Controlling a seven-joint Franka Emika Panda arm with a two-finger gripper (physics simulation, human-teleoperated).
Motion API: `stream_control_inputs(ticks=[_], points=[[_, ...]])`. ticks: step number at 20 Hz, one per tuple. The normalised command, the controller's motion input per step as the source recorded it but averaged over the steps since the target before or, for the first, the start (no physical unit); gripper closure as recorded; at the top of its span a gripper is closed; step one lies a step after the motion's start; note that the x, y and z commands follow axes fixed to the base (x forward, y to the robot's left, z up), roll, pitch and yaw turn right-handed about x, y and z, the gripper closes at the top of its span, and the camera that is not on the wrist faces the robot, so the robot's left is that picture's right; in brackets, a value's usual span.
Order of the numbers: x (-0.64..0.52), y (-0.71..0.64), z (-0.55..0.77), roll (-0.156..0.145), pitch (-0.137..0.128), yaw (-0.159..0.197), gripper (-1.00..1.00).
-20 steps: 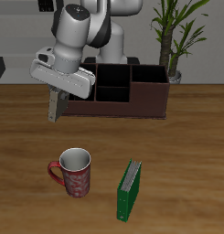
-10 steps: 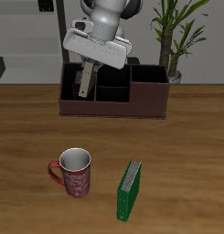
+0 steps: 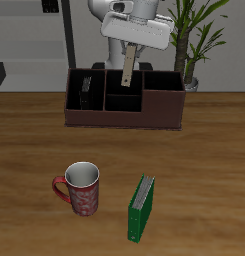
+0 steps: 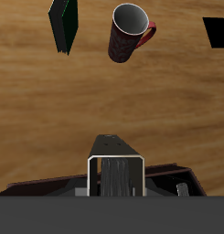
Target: Place the black book into the back desk caddy's left compartment and place the yellow book into the back desk caddy's right compartment and place the green book into the back desk caddy's right compartment
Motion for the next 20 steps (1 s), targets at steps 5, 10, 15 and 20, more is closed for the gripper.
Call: stream_control_inputs(ticks=[5,10,15,20], points=[[-0.43,0.49,0.04,-0.017,0.039,-0.003,1.0],[-0.46,0.54,0.04,0.064,-0.003,0.019,1.0],[-0.42,0.53,-0.02,0.025,-0.012,0.065,1.0],[-0.22,0.26,-0.01,0.015,0.003,0.045,1.0]])
